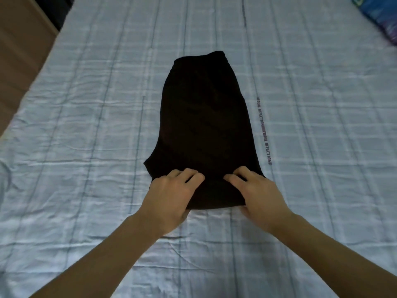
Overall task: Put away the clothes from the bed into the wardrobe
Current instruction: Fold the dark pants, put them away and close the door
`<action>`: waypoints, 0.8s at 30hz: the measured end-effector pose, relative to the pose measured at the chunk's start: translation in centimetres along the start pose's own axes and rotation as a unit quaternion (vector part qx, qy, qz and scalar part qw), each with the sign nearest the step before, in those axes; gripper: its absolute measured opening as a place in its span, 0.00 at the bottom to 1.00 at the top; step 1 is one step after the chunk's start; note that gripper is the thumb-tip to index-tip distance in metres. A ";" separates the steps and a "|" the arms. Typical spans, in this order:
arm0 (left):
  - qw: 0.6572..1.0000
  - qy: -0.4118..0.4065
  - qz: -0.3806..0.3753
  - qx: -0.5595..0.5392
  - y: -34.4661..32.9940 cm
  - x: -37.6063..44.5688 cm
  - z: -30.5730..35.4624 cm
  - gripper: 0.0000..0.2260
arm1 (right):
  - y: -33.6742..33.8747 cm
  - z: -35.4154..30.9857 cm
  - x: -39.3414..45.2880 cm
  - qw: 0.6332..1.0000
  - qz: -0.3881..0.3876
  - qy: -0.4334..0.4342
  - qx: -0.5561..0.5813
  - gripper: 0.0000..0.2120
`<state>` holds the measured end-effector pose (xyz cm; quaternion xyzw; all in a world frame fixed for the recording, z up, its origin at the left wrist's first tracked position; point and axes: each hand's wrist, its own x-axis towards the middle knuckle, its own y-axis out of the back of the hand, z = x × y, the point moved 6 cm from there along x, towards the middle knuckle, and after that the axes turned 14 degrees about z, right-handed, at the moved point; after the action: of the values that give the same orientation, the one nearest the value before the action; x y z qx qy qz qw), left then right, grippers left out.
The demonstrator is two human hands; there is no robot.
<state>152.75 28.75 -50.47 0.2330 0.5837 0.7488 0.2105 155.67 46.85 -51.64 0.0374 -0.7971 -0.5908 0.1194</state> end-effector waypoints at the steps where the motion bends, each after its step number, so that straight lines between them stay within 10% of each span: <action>1: 1.000 0.002 -0.018 -0.006 0.9 -0.3 0.4 0.39 | 0.8 -0.2 -0.3 1.000 -0.014 0.000 0.005 0.33; 10: 0.961 -0.060 -0.264 -0.048 5.9 -3.7 4.8 0.27 | 4.9 -4.0 -4.1 0.951 -0.267 0.064 0.140 0.22; 17: 0.998 -0.026 -0.048 0.042 10.2 3.2 -1.2 0.31 | 8.2 -0.6 4.7 0.938 -0.227 -0.066 0.253 0.15; 24: 0.994 0.049 0.093 0.042 9.7 10.2 -5.6 0.26 | 8.7 3.1 13.6 0.987 -0.083 -0.086 0.111 0.15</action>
<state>140.80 28.15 -41.13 0.2576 0.6001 0.7506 0.1009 142.44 49.65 -42.25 0.0656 -0.8591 -0.5077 -0.0035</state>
